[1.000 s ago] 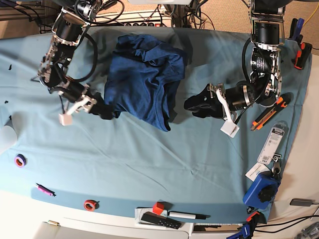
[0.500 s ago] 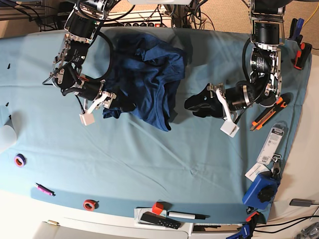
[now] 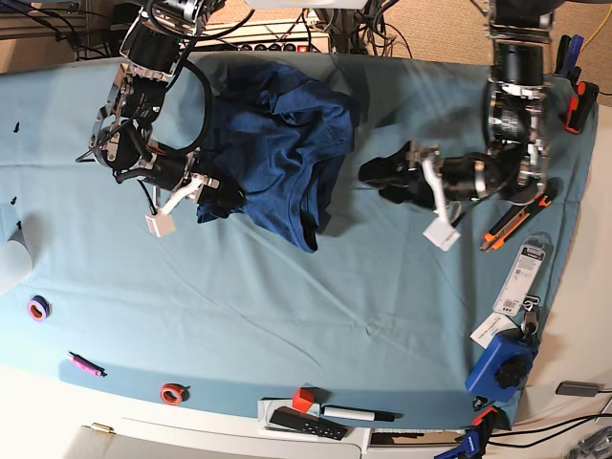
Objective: Layout the t-shirt on the table in an organized manner, then fold the t-shirt properly
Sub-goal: 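Move the left gripper toward the folded shirt bundle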
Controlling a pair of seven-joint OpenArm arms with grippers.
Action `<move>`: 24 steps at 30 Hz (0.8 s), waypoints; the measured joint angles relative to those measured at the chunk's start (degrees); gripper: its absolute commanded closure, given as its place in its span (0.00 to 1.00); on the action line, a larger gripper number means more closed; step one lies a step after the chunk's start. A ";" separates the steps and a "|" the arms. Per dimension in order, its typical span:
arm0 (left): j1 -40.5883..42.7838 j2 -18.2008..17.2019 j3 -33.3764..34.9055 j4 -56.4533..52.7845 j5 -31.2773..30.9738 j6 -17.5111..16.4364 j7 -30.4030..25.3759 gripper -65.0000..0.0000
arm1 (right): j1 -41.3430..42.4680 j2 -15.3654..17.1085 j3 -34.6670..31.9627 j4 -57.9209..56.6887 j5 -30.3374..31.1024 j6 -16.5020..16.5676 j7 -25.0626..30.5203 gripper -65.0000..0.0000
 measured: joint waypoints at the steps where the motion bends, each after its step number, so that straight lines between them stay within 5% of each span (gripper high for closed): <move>1: 0.00 -0.31 -0.02 0.00 -0.46 -0.04 0.55 0.31 | 0.02 0.00 0.00 0.00 -0.07 0.00 0.00 0.91; 18: 9.70 -1.73 0.00 3.52 -2.56 0.90 0.09 0.31 | 0.11 0.00 0.00 0.00 -0.52 0.04 0.00 0.91; 24: 13.81 -0.20 0.00 12.15 5.60 3.06 -1.51 0.31 | 0.11 0.00 0.00 0.00 -0.70 0.04 0.02 0.91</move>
